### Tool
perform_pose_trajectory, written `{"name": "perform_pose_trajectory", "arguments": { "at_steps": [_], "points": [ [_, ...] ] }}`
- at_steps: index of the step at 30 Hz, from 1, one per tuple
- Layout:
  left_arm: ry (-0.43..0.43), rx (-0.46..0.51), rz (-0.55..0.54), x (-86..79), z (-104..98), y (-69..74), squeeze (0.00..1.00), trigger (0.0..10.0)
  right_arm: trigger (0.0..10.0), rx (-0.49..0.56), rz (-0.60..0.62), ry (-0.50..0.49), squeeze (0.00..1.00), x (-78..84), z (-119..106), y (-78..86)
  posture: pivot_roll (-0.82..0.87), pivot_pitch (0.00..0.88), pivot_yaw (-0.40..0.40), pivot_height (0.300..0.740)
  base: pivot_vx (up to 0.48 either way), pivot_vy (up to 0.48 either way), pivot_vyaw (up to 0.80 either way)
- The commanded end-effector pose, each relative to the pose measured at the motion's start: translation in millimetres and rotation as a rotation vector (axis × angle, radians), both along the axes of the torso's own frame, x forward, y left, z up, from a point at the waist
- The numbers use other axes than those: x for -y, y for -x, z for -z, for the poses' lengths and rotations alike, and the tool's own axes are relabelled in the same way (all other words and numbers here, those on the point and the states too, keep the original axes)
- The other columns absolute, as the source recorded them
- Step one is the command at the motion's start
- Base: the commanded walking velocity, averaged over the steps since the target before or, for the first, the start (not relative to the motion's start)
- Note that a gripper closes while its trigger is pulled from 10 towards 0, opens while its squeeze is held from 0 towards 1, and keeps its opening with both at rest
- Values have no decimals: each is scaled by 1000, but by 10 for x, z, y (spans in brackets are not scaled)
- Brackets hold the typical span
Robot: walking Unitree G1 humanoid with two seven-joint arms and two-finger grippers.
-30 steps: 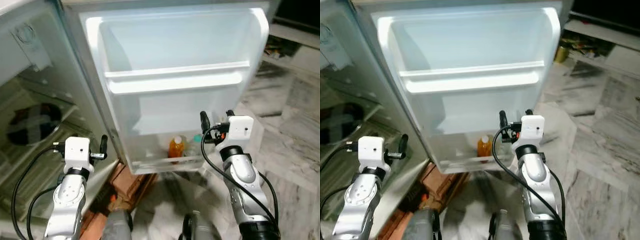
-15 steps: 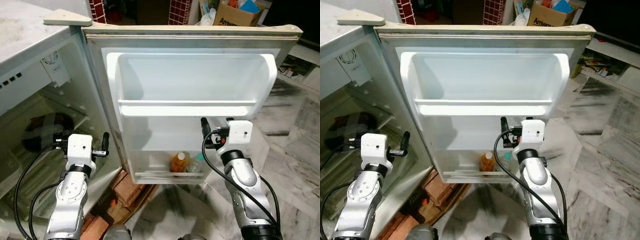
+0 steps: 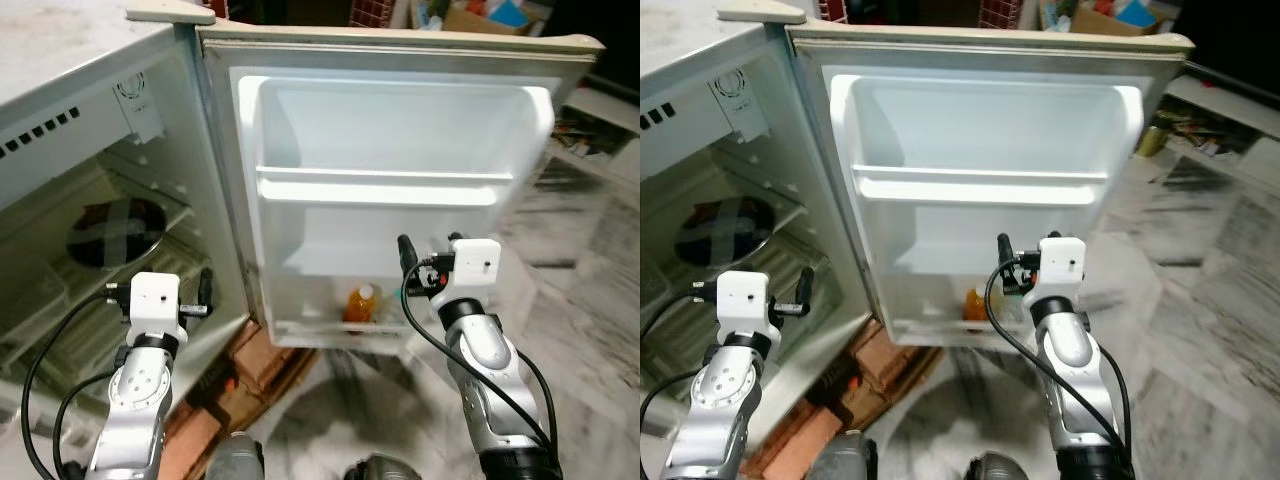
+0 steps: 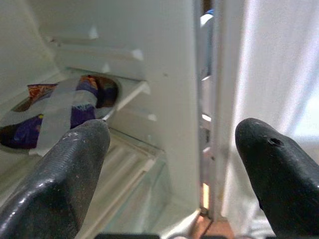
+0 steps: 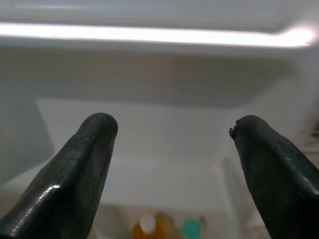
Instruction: Restocking fridge
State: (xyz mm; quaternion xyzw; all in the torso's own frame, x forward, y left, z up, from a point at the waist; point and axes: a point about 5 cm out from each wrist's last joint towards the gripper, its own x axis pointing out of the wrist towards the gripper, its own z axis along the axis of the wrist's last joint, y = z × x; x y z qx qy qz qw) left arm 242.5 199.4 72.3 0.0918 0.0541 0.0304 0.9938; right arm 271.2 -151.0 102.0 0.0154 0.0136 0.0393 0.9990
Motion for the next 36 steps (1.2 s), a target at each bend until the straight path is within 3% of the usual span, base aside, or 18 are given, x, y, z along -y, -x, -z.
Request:
{"name": "perform_pose_trajectory", "arguments": {
  "at_steps": [1,15,20,36],
  "points": [
    [-11,-17,-1,8,21,3,0,10000,10000,14,2,2,0,23,-48,2,-11,63,-37,740,0,-458,0],
    [-15,-32,14,0,43,-6,0,10000,10000,57,-28,33,0,-33,-111,-38,-10,66,-32,740,0,-401,0],
    [-25,-40,15,-2,53,-10,0,10000,10000,84,-41,58,0,-55,-158,-52,-12,64,-31,740,56,-383,774],
    [-28,-42,9,-7,59,-29,0,10000,10000,120,-101,68,0,-176,-213,-115,-4,62,-35,740,363,-306,800]
  ]
}}
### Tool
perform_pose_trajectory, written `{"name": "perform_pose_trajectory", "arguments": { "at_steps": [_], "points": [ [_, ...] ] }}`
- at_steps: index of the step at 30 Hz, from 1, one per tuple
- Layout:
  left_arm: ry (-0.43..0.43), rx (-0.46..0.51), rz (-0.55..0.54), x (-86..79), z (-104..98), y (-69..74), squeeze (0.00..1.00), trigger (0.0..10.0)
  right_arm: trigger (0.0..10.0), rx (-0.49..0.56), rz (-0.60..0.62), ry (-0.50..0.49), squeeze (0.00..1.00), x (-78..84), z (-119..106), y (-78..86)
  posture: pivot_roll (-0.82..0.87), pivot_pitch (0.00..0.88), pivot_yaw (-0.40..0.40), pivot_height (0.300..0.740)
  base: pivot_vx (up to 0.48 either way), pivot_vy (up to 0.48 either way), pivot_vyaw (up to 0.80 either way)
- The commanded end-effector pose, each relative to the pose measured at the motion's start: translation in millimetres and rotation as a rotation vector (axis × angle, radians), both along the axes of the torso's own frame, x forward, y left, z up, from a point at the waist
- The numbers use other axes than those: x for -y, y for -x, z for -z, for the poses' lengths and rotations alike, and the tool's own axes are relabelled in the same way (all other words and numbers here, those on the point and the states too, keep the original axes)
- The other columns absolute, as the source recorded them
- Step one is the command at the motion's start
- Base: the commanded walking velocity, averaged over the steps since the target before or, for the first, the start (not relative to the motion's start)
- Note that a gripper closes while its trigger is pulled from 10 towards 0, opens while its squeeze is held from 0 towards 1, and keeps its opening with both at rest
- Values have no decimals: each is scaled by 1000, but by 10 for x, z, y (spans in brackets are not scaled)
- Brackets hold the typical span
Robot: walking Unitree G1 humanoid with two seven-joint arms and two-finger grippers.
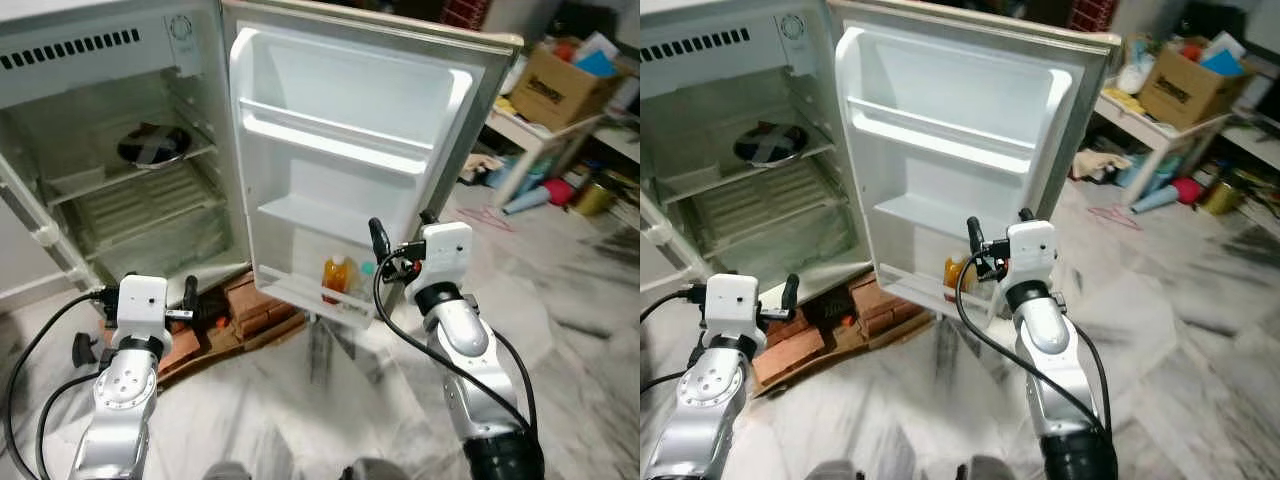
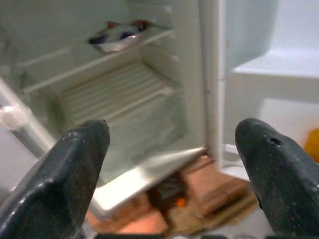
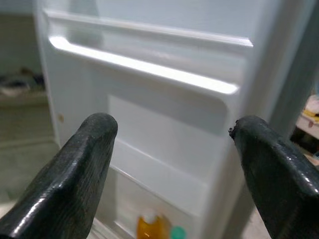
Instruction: Restocking fridge
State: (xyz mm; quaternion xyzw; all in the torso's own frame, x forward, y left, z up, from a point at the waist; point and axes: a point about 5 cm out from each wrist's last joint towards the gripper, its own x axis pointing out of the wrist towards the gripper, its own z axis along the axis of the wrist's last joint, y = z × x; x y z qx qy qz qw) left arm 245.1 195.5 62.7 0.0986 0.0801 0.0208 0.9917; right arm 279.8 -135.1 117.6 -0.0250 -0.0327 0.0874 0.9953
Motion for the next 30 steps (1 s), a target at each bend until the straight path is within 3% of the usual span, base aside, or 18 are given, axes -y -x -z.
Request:
{"name": "perform_pose_trajectory", "arguments": {
  "at_steps": [1,5,20,30],
  "points": [
    [-17,12,-6,-45,-37,-4,0,10000,10000,23,-6,-8,0,-18,-58,-30,-4,62,-35,740,382,-285,800],
    [-14,9,0,-39,-31,8,0,10000,10000,20,-1,-18,0,-11,-50,-36,-4,65,-37,740,334,-336,111],
    [-5,-2,15,-5,-21,28,0,10000,10000,8,-7,-25,0,-15,-20,-26,-1,71,-37,740,0,-476,0],
    [-6,1,19,-3,-32,36,0,10000,10000,-24,-78,-49,0,-62,23,-17,1,74,-36,740,0,-438,0]
  ]
}}
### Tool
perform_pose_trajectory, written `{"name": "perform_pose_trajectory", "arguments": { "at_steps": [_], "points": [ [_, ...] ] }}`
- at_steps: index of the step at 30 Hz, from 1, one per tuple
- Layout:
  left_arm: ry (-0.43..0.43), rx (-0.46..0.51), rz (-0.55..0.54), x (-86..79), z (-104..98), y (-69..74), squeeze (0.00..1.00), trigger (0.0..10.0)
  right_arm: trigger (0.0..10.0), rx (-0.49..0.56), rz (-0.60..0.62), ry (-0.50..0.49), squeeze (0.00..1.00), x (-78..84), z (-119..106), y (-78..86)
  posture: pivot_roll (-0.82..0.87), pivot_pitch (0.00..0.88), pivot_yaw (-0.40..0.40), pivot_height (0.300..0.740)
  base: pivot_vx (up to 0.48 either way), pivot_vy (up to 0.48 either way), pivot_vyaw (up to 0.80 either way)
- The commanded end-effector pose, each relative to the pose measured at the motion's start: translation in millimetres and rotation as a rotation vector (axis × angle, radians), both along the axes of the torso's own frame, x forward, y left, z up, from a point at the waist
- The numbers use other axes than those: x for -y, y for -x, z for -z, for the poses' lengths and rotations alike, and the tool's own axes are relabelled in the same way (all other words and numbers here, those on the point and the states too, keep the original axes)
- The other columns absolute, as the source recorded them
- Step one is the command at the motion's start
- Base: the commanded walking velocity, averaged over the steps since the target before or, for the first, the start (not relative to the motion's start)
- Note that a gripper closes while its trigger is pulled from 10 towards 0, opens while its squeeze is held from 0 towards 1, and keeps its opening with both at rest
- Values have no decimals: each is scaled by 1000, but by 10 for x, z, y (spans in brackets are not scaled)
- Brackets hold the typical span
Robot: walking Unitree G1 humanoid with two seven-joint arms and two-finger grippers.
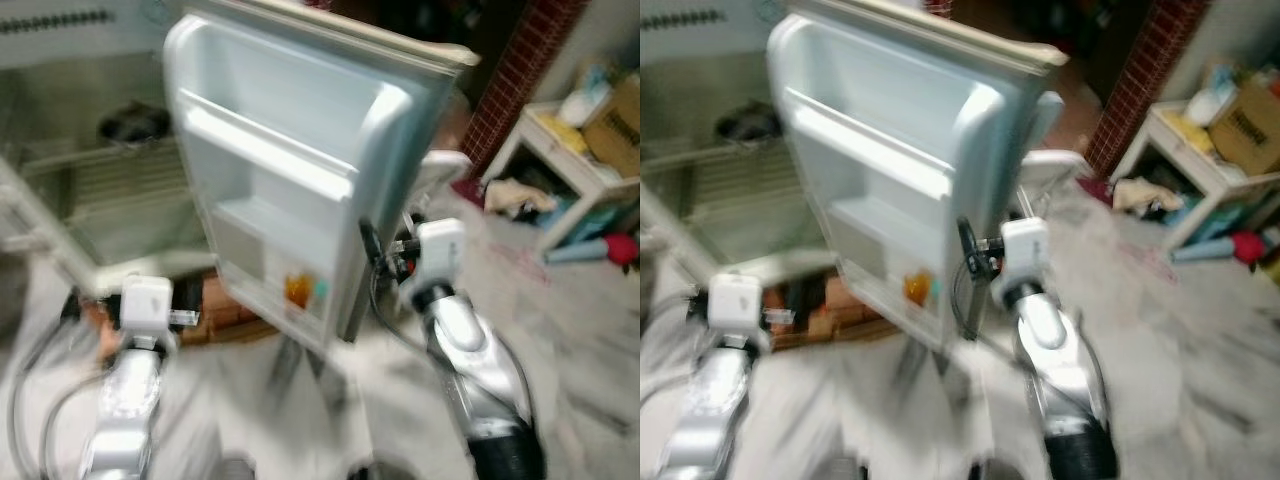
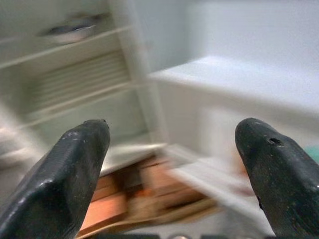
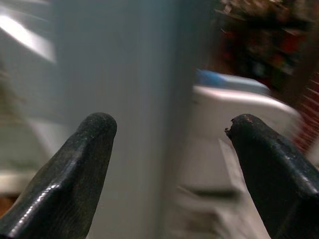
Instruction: Restocking fridge
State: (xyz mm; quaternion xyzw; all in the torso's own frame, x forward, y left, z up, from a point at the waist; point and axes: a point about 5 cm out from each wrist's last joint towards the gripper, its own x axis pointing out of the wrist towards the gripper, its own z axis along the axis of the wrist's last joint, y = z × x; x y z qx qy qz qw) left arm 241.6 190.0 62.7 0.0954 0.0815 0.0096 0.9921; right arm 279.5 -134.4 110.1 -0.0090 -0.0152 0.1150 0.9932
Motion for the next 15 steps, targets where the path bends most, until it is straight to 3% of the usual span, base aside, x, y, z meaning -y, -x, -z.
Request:
{"name": "perform_pose_trajectory", "arguments": {
  "at_steps": [1,5,8,15],
  "points": [
    [-9,12,-4,-59,-39,3,0,10000,10000,4,-55,-31,0,-74,-43,-15,1,74,-36,740,0,0,0],
    [0,16,-16,-75,-42,9,0,10000,10000,-62,-162,-41,0,-93,32,-11,1,75,-35,740,0,0,0],
    [3,19,-34,-108,-41,22,0,10000,10000,-46,-105,-27,0,9,17,-76,1,75,-35,740,0,0,0],
    [53,12,-115,-239,-27,86,0,10000,10000,1,-91,12,0,39,-53,-184,9,78,-36,740,0,0,114]
  ]
}}
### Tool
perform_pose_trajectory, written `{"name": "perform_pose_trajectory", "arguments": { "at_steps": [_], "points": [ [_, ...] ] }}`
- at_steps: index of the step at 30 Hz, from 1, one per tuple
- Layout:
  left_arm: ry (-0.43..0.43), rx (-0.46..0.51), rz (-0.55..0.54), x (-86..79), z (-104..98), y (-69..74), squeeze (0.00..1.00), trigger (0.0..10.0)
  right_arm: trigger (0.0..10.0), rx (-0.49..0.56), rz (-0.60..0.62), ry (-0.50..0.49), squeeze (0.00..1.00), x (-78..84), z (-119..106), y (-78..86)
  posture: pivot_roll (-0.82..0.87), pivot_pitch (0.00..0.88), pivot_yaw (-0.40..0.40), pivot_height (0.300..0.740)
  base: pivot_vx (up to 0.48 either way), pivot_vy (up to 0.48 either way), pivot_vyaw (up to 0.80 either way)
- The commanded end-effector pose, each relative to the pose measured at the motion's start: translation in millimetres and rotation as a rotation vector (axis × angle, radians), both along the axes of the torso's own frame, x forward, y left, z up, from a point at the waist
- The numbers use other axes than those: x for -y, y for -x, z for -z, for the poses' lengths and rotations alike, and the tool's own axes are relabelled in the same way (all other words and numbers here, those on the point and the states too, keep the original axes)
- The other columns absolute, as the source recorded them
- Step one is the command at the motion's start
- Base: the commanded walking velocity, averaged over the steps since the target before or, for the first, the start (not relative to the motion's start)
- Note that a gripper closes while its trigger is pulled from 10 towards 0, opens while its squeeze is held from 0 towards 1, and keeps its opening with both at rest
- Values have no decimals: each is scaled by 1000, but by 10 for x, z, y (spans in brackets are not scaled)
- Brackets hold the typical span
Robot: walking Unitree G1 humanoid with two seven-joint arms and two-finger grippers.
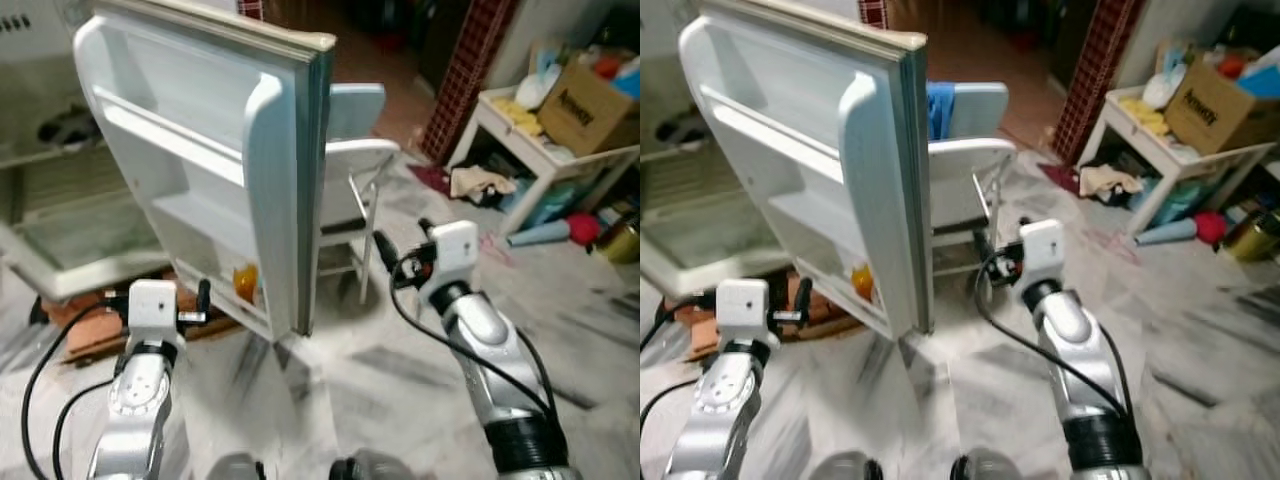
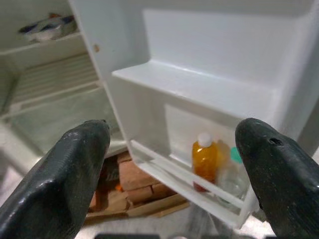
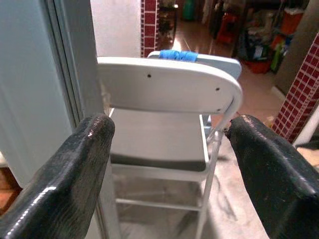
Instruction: Restocking fridge
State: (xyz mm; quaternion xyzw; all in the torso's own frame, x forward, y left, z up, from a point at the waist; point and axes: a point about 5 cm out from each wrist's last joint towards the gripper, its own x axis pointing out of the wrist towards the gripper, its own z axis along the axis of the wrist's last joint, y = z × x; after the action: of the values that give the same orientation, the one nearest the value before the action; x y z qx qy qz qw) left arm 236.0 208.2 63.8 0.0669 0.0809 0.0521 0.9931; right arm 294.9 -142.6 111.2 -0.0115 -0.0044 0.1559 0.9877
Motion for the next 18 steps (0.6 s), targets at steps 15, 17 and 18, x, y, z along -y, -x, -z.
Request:
{"name": "perform_pose_trajectory", "arguments": {
  "at_steps": [15,17,18],
  "points": [
    [-48,21,-56,-104,-45,117,0,10000,10000,45,131,67,0,-253,-245,-507,62,75,-53,740,0,0,650],
    [-46,20,-63,-121,-49,117,0,10000,10000,36,149,55,0,-248,-244,-523,69,75,-57,740,0,0,0],
    [-45,19,-67,-133,-51,118,0,10000,10000,32,156,47,0,-250,-247,-530,71,74,-57,740,0,0,0]
  ]
}}
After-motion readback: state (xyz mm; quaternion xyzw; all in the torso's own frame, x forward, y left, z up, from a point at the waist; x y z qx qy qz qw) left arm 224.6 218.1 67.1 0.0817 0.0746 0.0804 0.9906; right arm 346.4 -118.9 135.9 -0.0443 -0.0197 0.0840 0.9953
